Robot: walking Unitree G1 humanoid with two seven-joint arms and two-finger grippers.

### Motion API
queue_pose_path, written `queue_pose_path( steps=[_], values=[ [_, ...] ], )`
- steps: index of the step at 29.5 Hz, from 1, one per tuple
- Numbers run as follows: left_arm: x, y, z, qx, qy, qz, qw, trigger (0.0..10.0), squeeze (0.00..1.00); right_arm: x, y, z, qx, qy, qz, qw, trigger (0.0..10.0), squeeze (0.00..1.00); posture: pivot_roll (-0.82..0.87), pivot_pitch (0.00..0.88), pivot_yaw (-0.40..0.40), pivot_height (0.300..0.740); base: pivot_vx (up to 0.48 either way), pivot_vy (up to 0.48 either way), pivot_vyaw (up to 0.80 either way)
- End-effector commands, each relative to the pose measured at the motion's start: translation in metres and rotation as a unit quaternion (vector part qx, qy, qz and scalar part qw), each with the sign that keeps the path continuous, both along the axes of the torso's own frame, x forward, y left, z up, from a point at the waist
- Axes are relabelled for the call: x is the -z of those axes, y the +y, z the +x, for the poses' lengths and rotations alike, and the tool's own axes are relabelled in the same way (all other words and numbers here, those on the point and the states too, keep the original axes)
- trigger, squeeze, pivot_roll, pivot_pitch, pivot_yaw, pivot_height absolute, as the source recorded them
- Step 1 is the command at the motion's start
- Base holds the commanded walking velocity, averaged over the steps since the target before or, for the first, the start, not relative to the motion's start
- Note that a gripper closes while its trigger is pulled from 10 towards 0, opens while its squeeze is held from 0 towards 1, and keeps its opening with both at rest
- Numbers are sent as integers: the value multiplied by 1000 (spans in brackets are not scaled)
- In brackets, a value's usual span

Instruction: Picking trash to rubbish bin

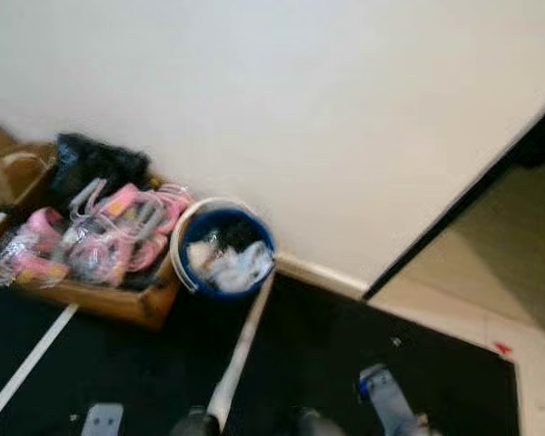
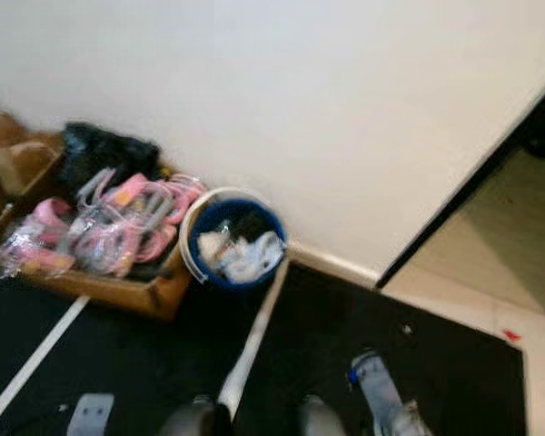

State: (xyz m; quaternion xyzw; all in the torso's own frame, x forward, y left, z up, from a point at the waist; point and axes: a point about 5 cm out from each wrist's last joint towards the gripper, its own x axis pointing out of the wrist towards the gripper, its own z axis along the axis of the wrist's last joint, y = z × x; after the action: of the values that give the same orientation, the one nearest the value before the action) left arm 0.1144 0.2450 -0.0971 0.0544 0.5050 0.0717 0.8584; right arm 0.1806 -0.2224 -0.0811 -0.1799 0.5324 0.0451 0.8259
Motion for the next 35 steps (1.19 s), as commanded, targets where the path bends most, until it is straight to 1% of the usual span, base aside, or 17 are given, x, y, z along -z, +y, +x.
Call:
queue_pose_path(
  steps=[1,8,20,35],
  values=[
    [7,-6,-21,-4,34,-11,999,10000,0,4,-6,-13,8,20,-5,1000,10000,0,62,185,-1,740,0,-480,-775],
    [7,-5,-20,-3,34,-10,999,10000,0,4,-6,-12,8,21,-5,1000,10000,0,61,185,-1,740,0,-480,-775],
    [7,-6,-21,-9,32,-12,999,10000,0,4,-6,-12,6,22,-5,1000,10000,0,61,185,-1,740,0,0,-775],
    [8,-6,-21,-1,35,-11,999,10000,0,5,-5,-14,7,26,-2,1000,10000,0,61,184,0,740,0,0,-775]
  ],
)
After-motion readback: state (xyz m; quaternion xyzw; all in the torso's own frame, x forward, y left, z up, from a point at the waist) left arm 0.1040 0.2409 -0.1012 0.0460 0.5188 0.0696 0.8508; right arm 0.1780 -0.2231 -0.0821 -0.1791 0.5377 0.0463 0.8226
